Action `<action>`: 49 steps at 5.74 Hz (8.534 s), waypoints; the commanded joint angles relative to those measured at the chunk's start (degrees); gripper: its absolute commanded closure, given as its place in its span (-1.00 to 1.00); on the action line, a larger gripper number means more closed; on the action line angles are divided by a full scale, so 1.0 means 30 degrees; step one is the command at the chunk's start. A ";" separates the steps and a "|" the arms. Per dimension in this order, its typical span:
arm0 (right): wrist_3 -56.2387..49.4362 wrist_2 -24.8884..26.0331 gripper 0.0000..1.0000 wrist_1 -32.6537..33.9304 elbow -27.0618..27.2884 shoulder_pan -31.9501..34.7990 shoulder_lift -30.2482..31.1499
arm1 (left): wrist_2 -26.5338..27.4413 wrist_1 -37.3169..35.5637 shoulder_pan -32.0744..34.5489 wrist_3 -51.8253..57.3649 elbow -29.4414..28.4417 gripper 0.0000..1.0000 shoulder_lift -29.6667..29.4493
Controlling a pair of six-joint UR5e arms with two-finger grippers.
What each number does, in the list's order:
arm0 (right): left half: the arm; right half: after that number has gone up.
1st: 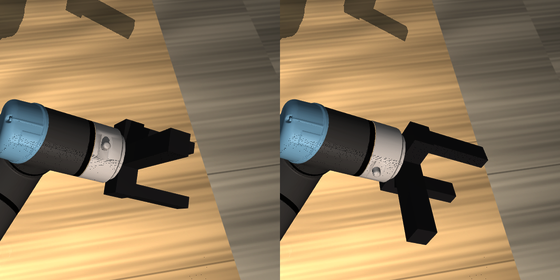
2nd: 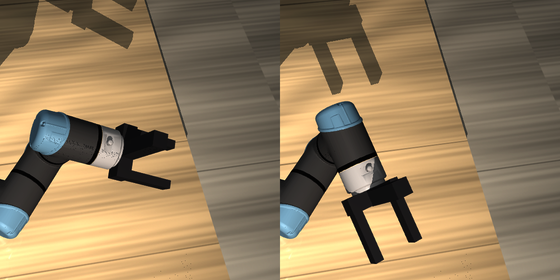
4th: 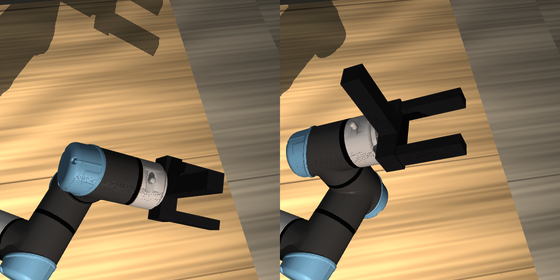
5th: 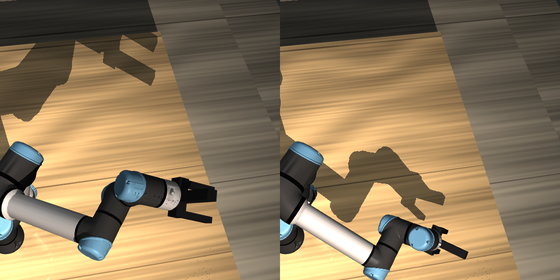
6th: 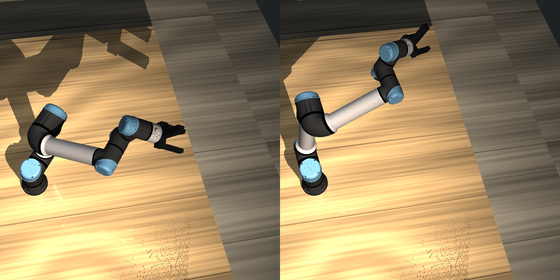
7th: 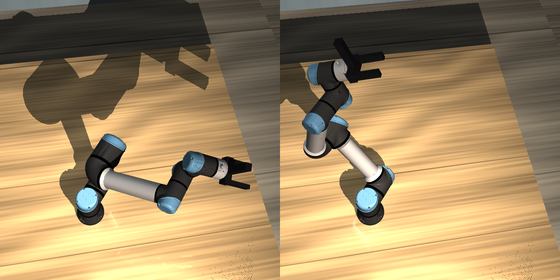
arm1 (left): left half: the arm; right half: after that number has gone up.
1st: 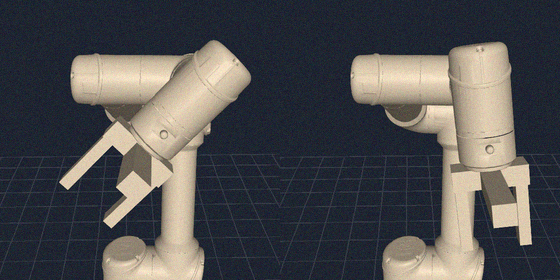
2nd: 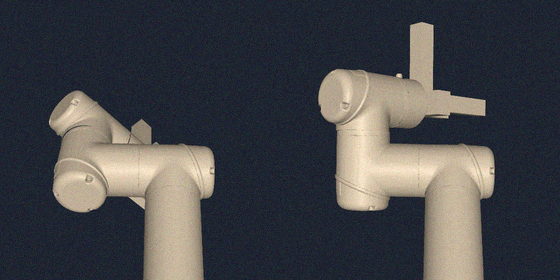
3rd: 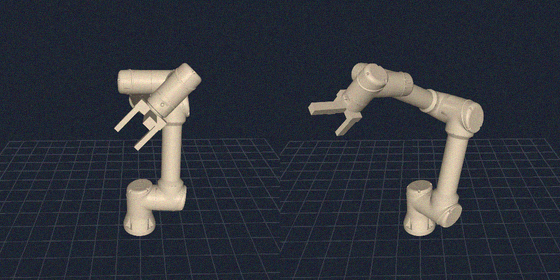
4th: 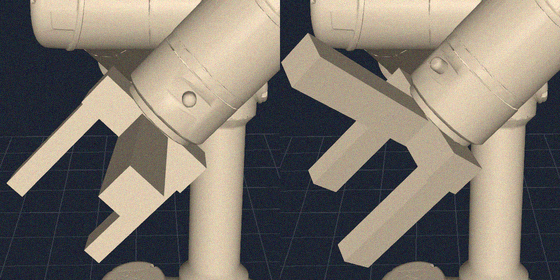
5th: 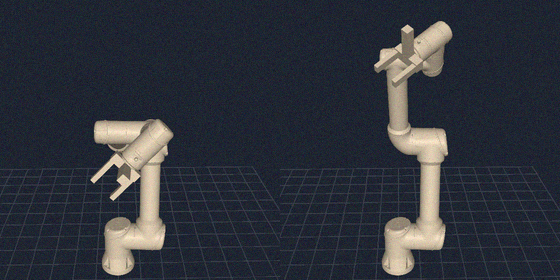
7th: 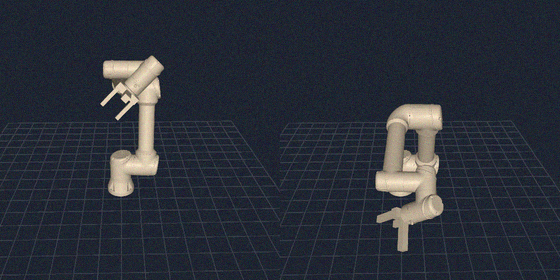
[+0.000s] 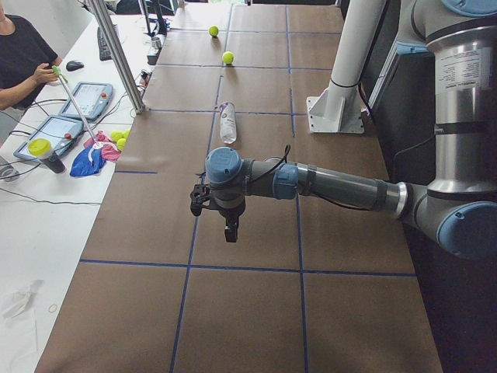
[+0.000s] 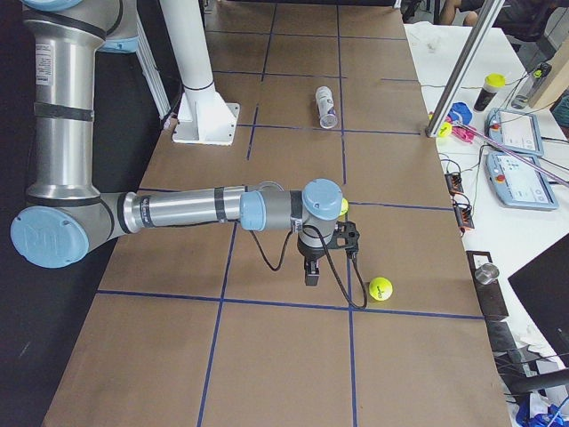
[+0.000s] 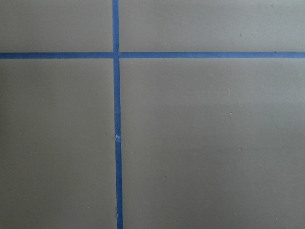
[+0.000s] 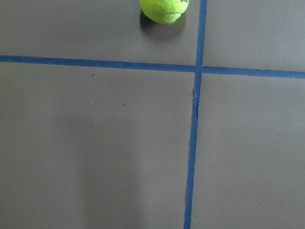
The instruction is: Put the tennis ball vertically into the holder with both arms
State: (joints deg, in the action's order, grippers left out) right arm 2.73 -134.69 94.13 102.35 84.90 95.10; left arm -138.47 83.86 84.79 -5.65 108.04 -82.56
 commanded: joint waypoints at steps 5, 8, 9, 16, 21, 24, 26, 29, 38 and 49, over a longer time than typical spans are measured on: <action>-0.0029 -0.0015 -1.00 0.0000 0.0189 0.0029 -0.0002 | 0.0601 0.0435 -0.0108 0.0007 -0.0212 -1.00 0.0156; -0.0029 -0.0015 -1.00 -0.0029 0.0190 0.0029 -0.0002 | 0.0542 0.6289 -0.5343 -0.0169 -0.0126 -1.00 -0.1937; 0.0000 -0.0015 -1.00 0.0000 0.0219 0.0029 -0.0002 | 0.0426 0.6789 -0.6512 -0.0227 0.0833 -1.00 -0.3200; 0.0029 -0.0015 -1.00 -0.0029 0.0306 0.0029 -0.0119 | 0.6776 0.6151 -1.4957 0.0965 -0.2886 -1.00 -1.4885; 0.0087 -0.0015 -1.00 0.0000 0.0512 0.0029 -0.0060 | 1.1526 0.1346 -1.7158 0.6095 -0.8319 -1.00 -1.9674; 0.0059 -0.0015 -1.00 0.0000 0.0483 0.0029 -0.0060 | 1.2784 0.1374 -1.7449 0.6569 -1.0346 -1.00 -2.0791; 0.0058 -0.0015 -1.00 0.0000 0.0454 0.0029 -0.0060 | 1.3316 0.1462 -1.7802 0.6570 -1.0815 -1.00 -2.0820; 0.0058 -0.0015 -1.00 0.0000 0.0424 0.0029 -0.0060 | 1.4135 0.1726 -1.8155 0.6511 -1.2042 -1.00 -2.1402; 0.0088 -0.0044 -1.00 0.0000 0.0512 0.0029 -0.0060 | 1.5747 0.2810 -1.8185 0.6572 -1.2235 -0.49 -2.1670; 1.0852 0.0757 -1.00 -1.0432 0.0131 -0.5495 -0.2210 | 2.4946 3.0455 -2.0761 -0.8051 -0.9466 -0.53 -1.4553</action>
State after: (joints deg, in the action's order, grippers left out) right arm 31.05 -137.18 64.47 103.26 71.91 92.17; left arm -64.28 172.07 23.00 -29.99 80.92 -126.76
